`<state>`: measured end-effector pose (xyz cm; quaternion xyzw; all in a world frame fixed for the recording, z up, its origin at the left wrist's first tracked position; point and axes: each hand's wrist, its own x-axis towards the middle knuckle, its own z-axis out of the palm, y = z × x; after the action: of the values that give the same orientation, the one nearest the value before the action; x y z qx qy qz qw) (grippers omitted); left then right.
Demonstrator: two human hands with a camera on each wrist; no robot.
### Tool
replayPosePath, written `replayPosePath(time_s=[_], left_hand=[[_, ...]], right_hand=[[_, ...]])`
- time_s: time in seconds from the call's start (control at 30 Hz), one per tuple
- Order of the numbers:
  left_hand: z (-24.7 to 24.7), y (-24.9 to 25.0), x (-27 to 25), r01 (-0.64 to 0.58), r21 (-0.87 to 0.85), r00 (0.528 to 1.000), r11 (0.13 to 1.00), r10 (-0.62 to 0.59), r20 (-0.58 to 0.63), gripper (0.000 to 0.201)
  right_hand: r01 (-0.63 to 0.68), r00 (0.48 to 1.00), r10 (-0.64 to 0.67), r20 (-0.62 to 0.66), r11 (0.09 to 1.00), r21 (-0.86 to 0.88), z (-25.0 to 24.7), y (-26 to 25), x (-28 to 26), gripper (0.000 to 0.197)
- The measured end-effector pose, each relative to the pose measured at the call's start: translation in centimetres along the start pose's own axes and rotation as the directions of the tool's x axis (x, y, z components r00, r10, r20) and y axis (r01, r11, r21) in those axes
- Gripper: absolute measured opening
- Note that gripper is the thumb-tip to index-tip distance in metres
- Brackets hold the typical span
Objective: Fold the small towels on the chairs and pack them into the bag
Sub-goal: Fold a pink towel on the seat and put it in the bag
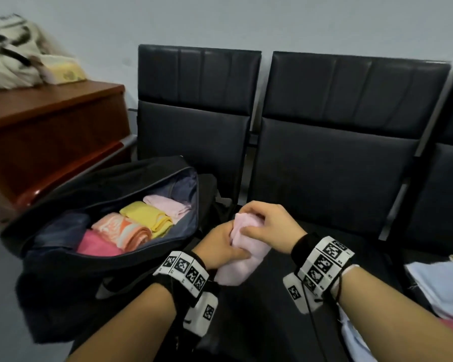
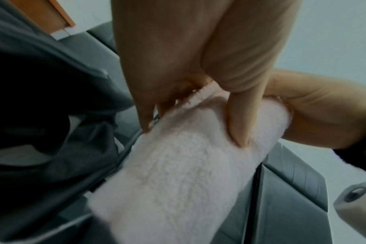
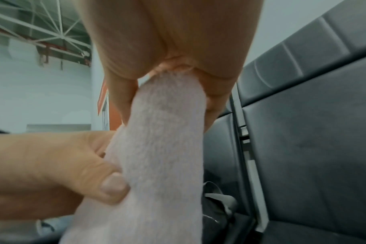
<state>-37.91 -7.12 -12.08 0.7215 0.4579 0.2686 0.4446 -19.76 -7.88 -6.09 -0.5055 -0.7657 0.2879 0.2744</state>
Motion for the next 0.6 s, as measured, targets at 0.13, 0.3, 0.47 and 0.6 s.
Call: replayPosePath(time_s=[0.13,0.3,0.47,0.6], left_hand=[[-4.7,0.1,-2.8,-0.003,-0.064,0.985,0.998,-0.008,-0.174,0.029],[-11.2,-1.0,-6.5,0.054,-0.311,0.93,0.949,-0.161,-0.331,0.025],[-17.4,-2.5,-9.5,0.016,-0.444,0.849,0.896,-0.246,-0.468,0.023],[-22.1,-6.0,-11.7,0.126,-0.389,0.787,0.913,-0.33,-0.521,0.023]], right_hand=[[-0.004,0.991,0.027,-0.13,0.984,0.176,2.7,-3.3,3.1,0.049],[-0.162,0.985,0.17,0.023,0.877,0.453,7.5,-7.1,7.9,0.069],[-0.321,0.915,0.093,0.393,0.759,0.567,13.5,-10.4,11.3,0.049],[-0.286,0.921,0.05,0.386,0.761,0.583,17.5,-13.0,14.6,0.041]])
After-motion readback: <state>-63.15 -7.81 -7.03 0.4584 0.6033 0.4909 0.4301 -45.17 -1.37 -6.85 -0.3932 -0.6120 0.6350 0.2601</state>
